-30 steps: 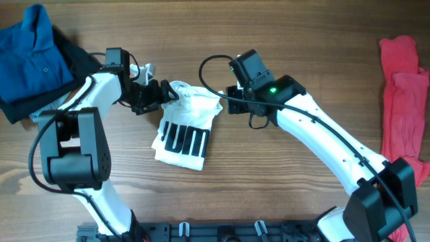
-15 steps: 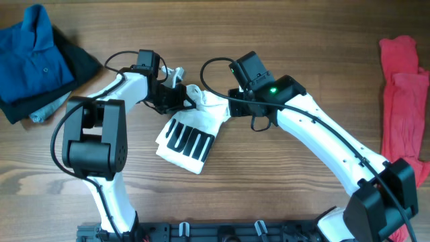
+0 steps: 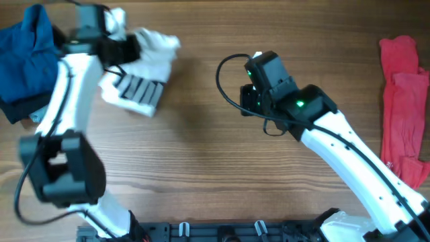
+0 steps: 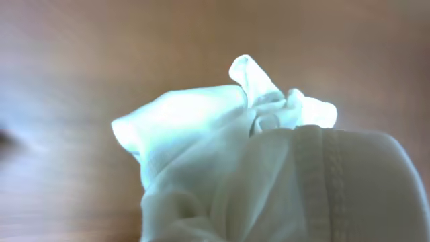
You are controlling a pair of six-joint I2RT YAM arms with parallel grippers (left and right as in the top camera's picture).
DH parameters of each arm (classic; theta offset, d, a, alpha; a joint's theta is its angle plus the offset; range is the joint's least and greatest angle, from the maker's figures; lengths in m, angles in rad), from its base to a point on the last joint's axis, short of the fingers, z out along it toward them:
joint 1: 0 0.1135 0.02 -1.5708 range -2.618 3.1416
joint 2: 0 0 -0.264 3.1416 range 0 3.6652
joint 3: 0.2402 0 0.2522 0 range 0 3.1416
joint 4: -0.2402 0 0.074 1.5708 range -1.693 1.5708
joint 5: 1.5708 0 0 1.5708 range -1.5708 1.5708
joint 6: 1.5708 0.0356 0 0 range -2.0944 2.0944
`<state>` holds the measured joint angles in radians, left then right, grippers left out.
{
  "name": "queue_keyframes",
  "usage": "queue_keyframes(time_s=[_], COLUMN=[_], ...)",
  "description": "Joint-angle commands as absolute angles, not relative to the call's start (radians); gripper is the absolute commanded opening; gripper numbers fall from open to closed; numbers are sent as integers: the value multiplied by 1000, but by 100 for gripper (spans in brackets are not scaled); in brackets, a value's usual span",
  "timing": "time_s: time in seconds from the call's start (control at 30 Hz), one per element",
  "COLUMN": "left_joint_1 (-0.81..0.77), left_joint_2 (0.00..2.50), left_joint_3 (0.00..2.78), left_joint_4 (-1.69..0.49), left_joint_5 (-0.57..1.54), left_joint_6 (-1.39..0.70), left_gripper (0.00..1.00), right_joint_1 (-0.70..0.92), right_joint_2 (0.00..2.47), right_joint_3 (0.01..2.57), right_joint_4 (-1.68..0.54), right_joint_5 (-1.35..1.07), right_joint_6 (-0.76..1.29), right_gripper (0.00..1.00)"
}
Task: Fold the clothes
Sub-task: 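Grasp the folded white shirt with the left gripper and lift it, then carry the shirt left and place it on the blue shirt stack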
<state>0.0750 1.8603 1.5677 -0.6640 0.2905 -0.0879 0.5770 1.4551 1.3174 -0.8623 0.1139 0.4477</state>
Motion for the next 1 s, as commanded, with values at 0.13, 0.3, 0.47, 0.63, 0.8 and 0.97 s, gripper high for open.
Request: queue_keyframes(time_s=[0.13, 0.3, 0.47, 0.63, 0.8, 0.97], left_joint_1=[311, 430, 518, 569, 598, 621], left_joint_2=[1801, 1815, 1856, 1920, 1987, 2037], left_joint_3=[1671, 1671, 1671, 1671, 1671, 1671], left_joint_4=[-528, -413, -321, -231, -154, -87], left_joint_5=[215, 215, 188, 173, 173, 174], left_joint_6=[-97, -97, -97, -97, -97, -97], left_gripper=[4, 4, 4, 4, 4, 4], right_joint_1=[574, 574, 574, 574, 574, 574], right_joint_2=[1416, 1416, 1415, 1415, 1415, 1415], right_joint_3=[1321, 1321, 1321, 1321, 1321, 1321], right_joint_4=[-889, -895, -897, -899, -915, -933], right_joint_5=[161, 161, 161, 160, 157, 157], right_joint_6=[475, 482, 482, 482, 482, 474], right_gripper=[26, 26, 26, 26, 26, 25])
